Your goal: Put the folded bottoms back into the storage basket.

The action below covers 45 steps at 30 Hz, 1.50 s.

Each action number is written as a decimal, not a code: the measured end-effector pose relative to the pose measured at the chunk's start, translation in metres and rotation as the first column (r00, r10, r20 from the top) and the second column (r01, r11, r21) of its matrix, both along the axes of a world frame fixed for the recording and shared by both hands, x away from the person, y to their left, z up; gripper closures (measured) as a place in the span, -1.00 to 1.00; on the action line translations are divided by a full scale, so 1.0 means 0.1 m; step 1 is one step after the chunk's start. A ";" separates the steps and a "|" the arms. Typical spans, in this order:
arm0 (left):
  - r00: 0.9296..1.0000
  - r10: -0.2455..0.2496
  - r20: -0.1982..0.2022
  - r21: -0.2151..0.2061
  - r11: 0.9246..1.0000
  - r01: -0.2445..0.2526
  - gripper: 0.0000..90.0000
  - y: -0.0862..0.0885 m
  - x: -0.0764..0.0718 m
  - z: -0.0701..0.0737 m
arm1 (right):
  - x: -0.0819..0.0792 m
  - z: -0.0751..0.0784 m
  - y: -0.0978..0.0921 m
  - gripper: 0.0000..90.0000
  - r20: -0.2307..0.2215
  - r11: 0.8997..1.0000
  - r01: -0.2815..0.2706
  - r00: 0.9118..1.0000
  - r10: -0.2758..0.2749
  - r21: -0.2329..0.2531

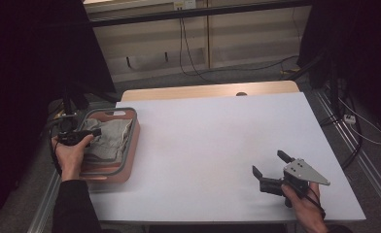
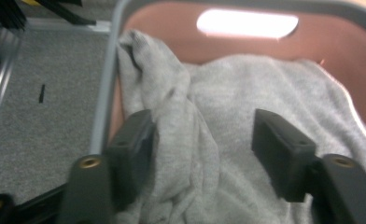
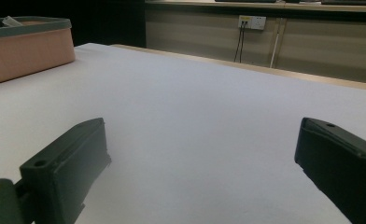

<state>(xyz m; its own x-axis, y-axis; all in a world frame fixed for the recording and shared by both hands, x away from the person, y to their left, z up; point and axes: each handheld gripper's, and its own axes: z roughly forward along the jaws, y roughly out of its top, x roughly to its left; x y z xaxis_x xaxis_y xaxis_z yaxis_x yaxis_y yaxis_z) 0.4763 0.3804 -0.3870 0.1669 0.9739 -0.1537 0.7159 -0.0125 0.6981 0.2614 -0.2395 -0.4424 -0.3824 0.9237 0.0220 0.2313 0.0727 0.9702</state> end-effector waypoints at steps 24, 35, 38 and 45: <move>0.978 -0.089 0.190 -0.043 0.994 0.099 -0.88 0.15 -0.24 0.22 | -0.02 0.00 0.01 -0.95 0.006 1.000 0.006 1.000 -0.006 -0.016; 0.957 -0.136 0.255 -0.022 0.989 0.146 -0.89 0.24 -0.51 0.26 | -0.02 0.01 0.01 -0.95 0.005 1.000 0.012 1.000 -0.012 -0.014; 0.955 -0.134 0.266 -0.011 0.990 0.142 -0.90 0.26 -0.60 0.30 | -0.02 0.01 0.01 -0.95 0.006 1.000 0.012 1.000 -0.011 -0.014; 0.954 -0.116 0.276 -0.049 0.990 0.135 -0.89 0.33 -0.79 0.40 | 0.00 0.01 0.02 -0.95 0.007 1.000 0.001 1.000 -0.001 -0.017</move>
<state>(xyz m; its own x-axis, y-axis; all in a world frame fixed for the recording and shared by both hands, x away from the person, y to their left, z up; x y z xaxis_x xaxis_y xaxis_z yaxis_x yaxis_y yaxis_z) 0.3972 0.4129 -0.3473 0.3316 0.9315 -0.1495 0.4946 -0.0367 0.8684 0.2613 -0.2373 -0.4417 -0.3819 0.9242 0.0036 0.2249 0.0892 0.9703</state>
